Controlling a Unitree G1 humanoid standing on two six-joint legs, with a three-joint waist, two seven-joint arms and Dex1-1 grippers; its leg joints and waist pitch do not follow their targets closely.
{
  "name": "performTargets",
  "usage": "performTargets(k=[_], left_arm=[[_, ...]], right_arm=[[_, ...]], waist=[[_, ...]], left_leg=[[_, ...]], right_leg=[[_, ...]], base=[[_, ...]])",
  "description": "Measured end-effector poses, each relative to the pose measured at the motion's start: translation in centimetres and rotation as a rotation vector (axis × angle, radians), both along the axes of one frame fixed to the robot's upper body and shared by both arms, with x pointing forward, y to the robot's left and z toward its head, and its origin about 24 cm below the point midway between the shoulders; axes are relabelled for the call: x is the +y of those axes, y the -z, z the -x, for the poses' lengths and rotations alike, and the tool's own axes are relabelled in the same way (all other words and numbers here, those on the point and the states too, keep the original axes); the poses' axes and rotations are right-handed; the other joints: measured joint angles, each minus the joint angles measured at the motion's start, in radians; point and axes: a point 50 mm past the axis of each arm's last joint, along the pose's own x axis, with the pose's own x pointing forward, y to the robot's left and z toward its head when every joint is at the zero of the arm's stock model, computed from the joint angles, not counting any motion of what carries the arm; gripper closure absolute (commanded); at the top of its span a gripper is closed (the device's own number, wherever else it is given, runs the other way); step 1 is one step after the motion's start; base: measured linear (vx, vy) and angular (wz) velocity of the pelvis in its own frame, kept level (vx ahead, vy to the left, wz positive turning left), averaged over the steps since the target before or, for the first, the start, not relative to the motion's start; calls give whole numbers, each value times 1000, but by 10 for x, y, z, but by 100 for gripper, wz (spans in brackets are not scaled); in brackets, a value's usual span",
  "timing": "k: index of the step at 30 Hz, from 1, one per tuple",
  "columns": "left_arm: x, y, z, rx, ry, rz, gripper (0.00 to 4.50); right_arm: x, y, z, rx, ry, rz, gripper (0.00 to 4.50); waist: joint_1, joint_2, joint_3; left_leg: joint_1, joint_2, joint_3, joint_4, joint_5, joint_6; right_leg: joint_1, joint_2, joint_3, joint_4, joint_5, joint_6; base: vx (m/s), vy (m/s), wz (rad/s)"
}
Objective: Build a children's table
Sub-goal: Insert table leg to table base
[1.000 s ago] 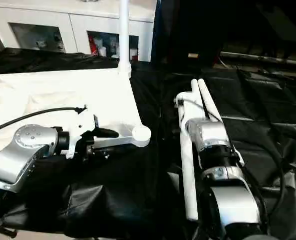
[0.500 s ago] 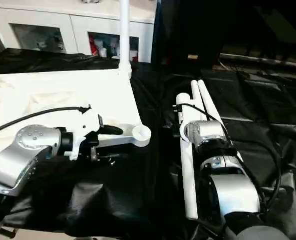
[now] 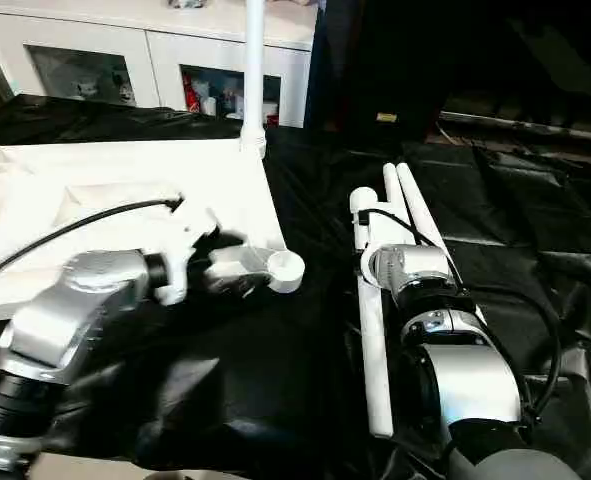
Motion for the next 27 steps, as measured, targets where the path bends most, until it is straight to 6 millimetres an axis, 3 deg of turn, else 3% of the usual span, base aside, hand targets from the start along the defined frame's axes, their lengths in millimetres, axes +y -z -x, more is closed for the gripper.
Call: performTargets(k=[11,14,17,19,22,27], left_arm=[[-6,-2,-2,0,-40,79,0],[-12,-2,-4,81,-40,96,0],[-16,-8,-8,148,-41,171,0],[-23,-10,-6,206,-18,268,0],[-32,-12,-3,246,28,355,0],[-42,-10,1,260,68,358,0]], right_arm=[[0,0,0,-4,51,-49,278],[0,-6,-2,-19,73,-100,278],[-1,-35,-10,-130,96,-196,278],[-3,-64,-15,-242,113,-284,278],[-7,-89,-17,-344,148,-391,278],[12,-89,-15,-359,197,-542,279]], waist=[[-1,-4,0],[0,-1,2],[2,-1,2],[1,-2,2],[2,-5,2],[1,-5,2]], left_leg=[[-1,0,0,1,0,0],[-3,0,0,2,0,0],[-11,1,0,5,0,1],[-12,1,0,6,0,1],[-12,1,0,6,0,2],[-12,1,0,5,0,2]], right_leg=[[0,0,0,0,-1,2],[-2,0,0,0,0,2],[-9,0,0,2,3,0],[-10,0,0,2,3,0],[-10,0,0,1,2,1],[-11,0,0,1,2,2]], base=[[0,0,0],[0,0,0],[0,0,0],[0,0,0],[0,0,0],[0,0,0]])
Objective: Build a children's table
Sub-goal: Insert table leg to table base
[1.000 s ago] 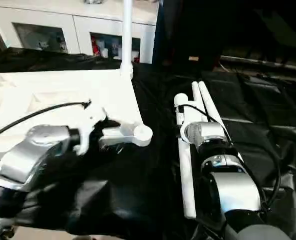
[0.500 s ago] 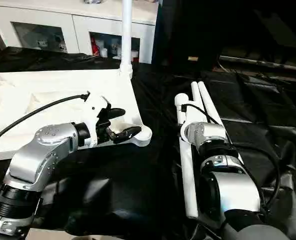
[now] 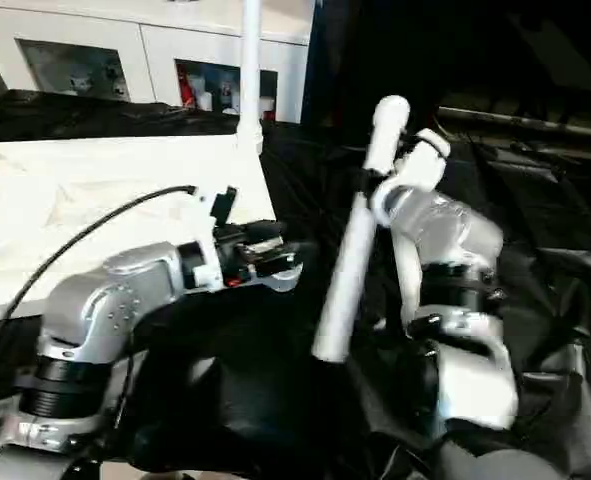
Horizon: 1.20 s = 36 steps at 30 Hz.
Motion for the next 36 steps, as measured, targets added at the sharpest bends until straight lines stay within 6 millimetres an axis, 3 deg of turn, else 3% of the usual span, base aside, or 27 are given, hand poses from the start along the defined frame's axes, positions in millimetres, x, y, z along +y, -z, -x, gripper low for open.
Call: performTargets(k=[4,9,16,18,22,36], left_arm=[[-12,10,7,18,43,-42,0],[-7,28,-1,22,-27,-141,0],[-3,27,-3,-26,-33,-177,0],[-1,26,-3,-34,-34,-177,36],[2,21,-1,-61,-18,-166,59],[19,37,27,1,89,-188,172]], right_arm=[[16,-3,2,-23,36,-142,279],[20,-8,5,-35,69,-252,279],[20,-8,6,-15,99,-276,279],[19,-9,6,-17,104,-281,279],[17,-10,6,-20,119,-293,279],[-8,-14,3,-50,224,-323,279]], waist=[[2,0,0],[4,1,0],[5,3,1],[5,3,1],[4,3,1],[3,4,1]], left_leg=[[-1,0,0,0,0,0],[-2,0,0,0,0,0],[-2,0,0,0,0,0],[-2,0,0,0,0,0],[-1,0,0,0,0,0],[-1,0,0,0,0,-1]], right_leg=[[0,0,0,-1,0,1],[0,0,0,-2,-1,6],[0,0,0,-2,0,5],[0,0,0,-2,0,5],[0,0,0,-2,1,3],[0,0,0,-1,0,5]], base=[[0,0,0],[0,0,0],[0,0,0],[0,0,0],[0,0,0],[0,0,0]])
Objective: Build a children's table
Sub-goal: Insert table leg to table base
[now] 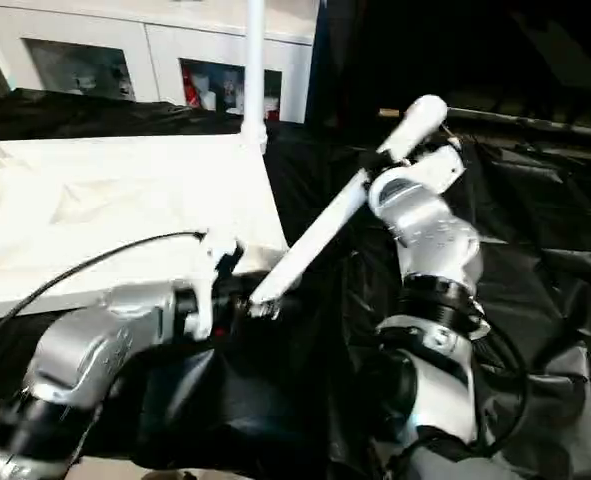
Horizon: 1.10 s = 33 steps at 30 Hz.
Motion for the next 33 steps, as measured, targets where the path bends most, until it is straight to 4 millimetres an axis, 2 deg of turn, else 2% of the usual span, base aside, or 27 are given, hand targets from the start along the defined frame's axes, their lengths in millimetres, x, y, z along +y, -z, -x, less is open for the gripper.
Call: performTargets(k=[1,3,6,10,22,33], left_arm=[[1,-1,0,-2,1,-2,175],[1,-1,1,-3,0,0,206],[1,-4,0,-4,-10,33,218],[1,-5,-1,-3,-19,53,255],[4,-3,-3,2,-50,45,286],[11,-4,-5,-2,-72,39,293]], right_arm=[[0,0,0,1,3,-2,279],[-1,0,0,0,5,-3,279],[-1,0,0,-2,6,-8,279],[-1,-1,0,-5,11,-12,279],[0,-3,-1,-13,7,-10,280],[5,-6,-2,-34,-15,15,280]], waist=[[0,0,0],[0,0,0],[0,0,0],[-1,0,0],[-1,0,0],[-1,0,0]], left_leg=[[0,0,0,0,0,0],[0,0,0,0,0,0],[0,0,0,0,0,0],[0,0,0,0,0,0],[0,0,0,0,0,0],[0,0,0,1,0,0]], right_leg=[[0,0,0,0,0,0],[0,0,0,0,0,0],[0,0,0,0,0,1],[0,0,0,0,1,0],[0,0,0,0,1,0],[0,0,0,1,1,0]], base=[[0,0,0],[0,0,0],[0,0,0],[0,0,0],[0,0,0],[0,0,0]])
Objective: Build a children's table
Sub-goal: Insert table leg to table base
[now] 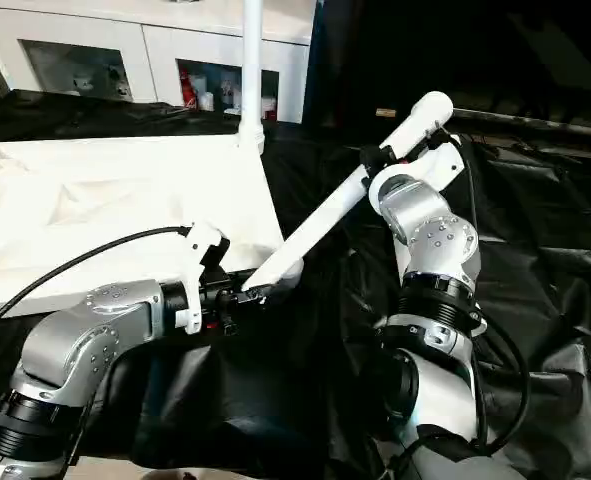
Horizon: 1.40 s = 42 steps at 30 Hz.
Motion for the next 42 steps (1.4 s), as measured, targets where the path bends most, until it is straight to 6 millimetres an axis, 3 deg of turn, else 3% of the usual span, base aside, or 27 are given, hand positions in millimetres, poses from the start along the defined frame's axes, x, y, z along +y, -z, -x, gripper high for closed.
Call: performTargets(k=[1,3,12,14,17,18,22,23,28,36,42], left_arm=[[0,0,0,1,-2,3,294],[1,0,-1,1,-7,5,296],[9,-11,-8,-30,-41,30,309],[11,-12,-9,-30,-46,34,310],[15,-14,-10,-30,-61,52,311],[16,-14,-10,-29,-65,59,311],[18,-16,-12,-30,-76,74,312],[19,-16,-13,-29,-79,80,312],[24,-18,-16,-24,-97,92,312],[36,-21,-24,-35,-156,88,312],[65,-31,-34,-85,-262,87,312]], right_arm=[[1,-1,0,-8,-8,16,280],[2,-3,-1,-16,-11,22,210],[4,-2,0,-40,-64,69,160],[5,-1,0,-40,-77,77,124],[7,5,3,-27,-109,91,113],[7,7,3,-24,-118,88,84],[10,4,5,-41,-150,98,65],[11,3,6,-49,-161,104,40],[12,6,10,-54,-200,104,3],[6,5,19,-88,-260,149,0],[-10,15,36,-91,-303,183,0]], waist=[[0,0,0],[0,0,0],[1,0,0],[1,0,0],[1,0,0],[1,0,0],[1,0,0],[2,0,0],[3,0,0],[9,-1,0],[17,-1,0]], left_leg=[[0,0,0,0,0,0],[0,0,0,0,0,0],[0,0,0,1,0,0],[0,0,0,1,0,0],[0,0,0,1,0,0],[0,0,0,1,0,0],[0,0,0,1,0,0],[0,0,0,1,0,0],[0,0,0,1,0,0],[0,0,0,1,0,0],[0,0,0,2,0,0]], right_leg=[[0,0,0,0,0,0],[0,0,0,0,1,-1],[0,0,0,0,1,-1],[0,0,0,0,1,-1],[0,0,0,1,1,-2],[0,0,0,1,1,-2],[0,0,0,1,1,-2],[0,0,0,1,1,-2],[1,0,0,1,1,-1],[1,0,0,1,1,-1],[1,0,0,0,1,-1]], base=[[0,0,0],[0,0,0],[0,0,0],[0,0,0],[0,0,0],[0,0,0],[0,0,0],[0,0,0],[0,0,0],[0,0,0],[0,0,0]])
